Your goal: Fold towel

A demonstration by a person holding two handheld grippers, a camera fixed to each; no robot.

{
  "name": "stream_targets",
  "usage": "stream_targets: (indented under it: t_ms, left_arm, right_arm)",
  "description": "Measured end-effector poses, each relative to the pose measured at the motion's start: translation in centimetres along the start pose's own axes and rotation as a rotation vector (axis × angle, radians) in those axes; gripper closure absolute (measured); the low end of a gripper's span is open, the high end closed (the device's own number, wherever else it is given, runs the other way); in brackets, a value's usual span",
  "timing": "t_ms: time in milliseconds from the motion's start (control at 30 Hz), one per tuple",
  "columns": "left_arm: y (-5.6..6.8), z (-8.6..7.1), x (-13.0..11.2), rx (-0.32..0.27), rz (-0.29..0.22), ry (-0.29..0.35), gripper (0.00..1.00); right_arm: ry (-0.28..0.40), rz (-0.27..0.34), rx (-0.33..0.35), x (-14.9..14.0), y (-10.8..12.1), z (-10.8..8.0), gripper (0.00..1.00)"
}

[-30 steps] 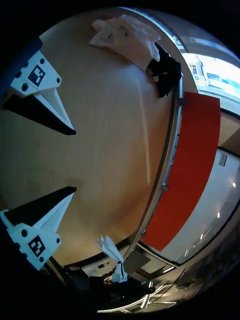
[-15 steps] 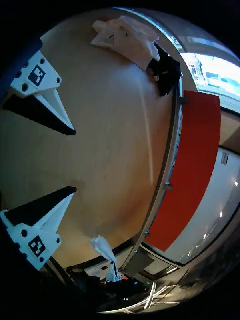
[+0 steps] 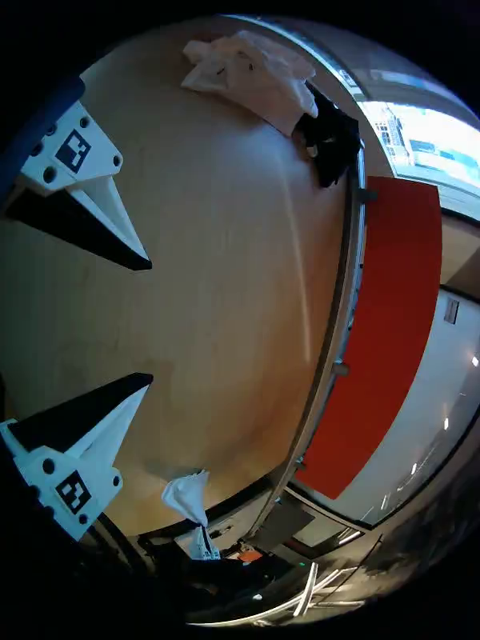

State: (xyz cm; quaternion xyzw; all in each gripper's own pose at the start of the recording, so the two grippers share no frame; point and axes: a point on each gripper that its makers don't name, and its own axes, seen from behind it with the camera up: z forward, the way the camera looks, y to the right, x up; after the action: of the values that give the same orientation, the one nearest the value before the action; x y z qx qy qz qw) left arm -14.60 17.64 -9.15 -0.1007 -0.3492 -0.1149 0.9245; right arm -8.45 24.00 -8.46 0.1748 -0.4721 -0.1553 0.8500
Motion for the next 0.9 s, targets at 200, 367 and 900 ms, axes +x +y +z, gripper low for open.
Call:
stream_targets:
  t_ms: [200,367,900]
  left_arm:
    - [0.0,-0.3,-0.2,0.002,0.009,-0.003,0.04]
    - [0.0,-0.5,-0.4,0.006,0.016,-0.004,0.05]
    - [-0.7,-1.4,-1.3,0.023,0.019,-0.010,0.05]
  right_arm:
    - [-0.040,0.060,-0.011,-3.7,-0.2,0.7,0.96]
    - [-0.073,0.100,-0.023,-6.4,-0.3,1.1,0.96]
    - [-0.161,0.215,-0.069,-12.2,-0.4,3.1,0.96]
